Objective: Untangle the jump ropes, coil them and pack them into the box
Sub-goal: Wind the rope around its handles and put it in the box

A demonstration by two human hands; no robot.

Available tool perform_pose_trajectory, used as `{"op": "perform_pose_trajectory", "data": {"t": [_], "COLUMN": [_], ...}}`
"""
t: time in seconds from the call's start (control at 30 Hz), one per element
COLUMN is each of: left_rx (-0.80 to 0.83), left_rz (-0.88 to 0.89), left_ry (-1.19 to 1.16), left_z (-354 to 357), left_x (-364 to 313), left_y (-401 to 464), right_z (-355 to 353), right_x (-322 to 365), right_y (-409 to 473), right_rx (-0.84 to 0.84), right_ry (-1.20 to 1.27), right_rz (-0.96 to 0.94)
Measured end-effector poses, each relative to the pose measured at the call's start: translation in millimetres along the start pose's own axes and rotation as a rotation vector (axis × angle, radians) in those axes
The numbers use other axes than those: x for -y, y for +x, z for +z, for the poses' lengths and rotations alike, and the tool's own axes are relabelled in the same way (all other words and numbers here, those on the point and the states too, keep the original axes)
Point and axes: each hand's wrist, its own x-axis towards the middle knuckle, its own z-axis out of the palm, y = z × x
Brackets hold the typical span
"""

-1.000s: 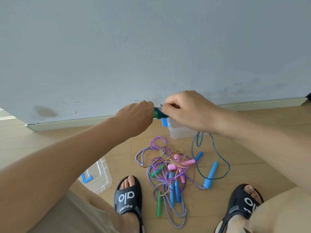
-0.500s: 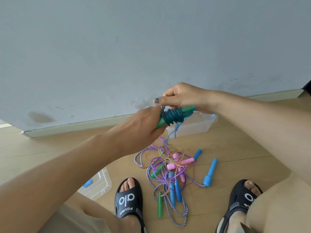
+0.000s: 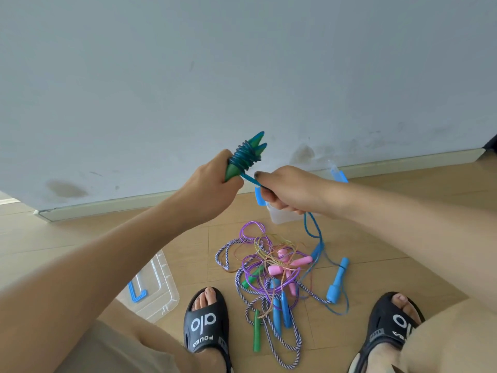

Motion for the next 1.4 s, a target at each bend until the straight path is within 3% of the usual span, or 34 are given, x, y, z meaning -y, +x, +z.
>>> {"op": "perform_pose_trajectory", "data": {"t": [0.13, 0.43, 0.53, 0.7, 0.83, 1.0, 1.1, 1.2, 1.4], "left_rx": [0.056, 0.227, 0.254, 0.391, 0.431, 0.299, 0.242, 0.140, 0.051], "left_rz": [0.010, 0.266, 0.287, 0.176, 0.176, 0.351, 0.395, 0.413, 0.014], "left_ry": [0.228, 0.502, 0.522, 0.399, 0.445, 0.441, 0.347, 0.177, 0.008], "left_z": [-0.1, 6.4, 9.0, 7.6, 8.9, 6.0, 3.0, -3.6, -3.5], "left_x": [20.6, 0.2, -7.2, -2.6, -8.4, -11.7, -7.4, -8.0, -3.3], "left_y": [6.5, 0.8, -2.5, 1.0, -1.7, -7.9, -10.9, -14.6, -1.7], "right_z": [-13.0, -24.7, -29.5, -25.3, -25.2, -37.0, -29.5, -23.0, -14.4], "right_x": [8.1, 25.7, 28.0, 35.0, 31.9, 15.7, 6.7, -4.1, -15.2], "right_y": [-13.8, -16.6, -16.9, -25.1, -19.6, -3.6, 4.4, 12.9, 8.6], "right_rx": [-0.126, -0.200, -0.179, -0.149, -0.169, -0.121, -0.066, -0.094, -0.224], "right_ry": [-0.286, -0.445, -0.481, -0.523, -0.529, -0.377, -0.210, -0.235, -0.256], "right_rz": [-0.135, -0.458, -0.498, -0.579, -0.529, -0.352, -0.292, -0.256, -0.124]}}
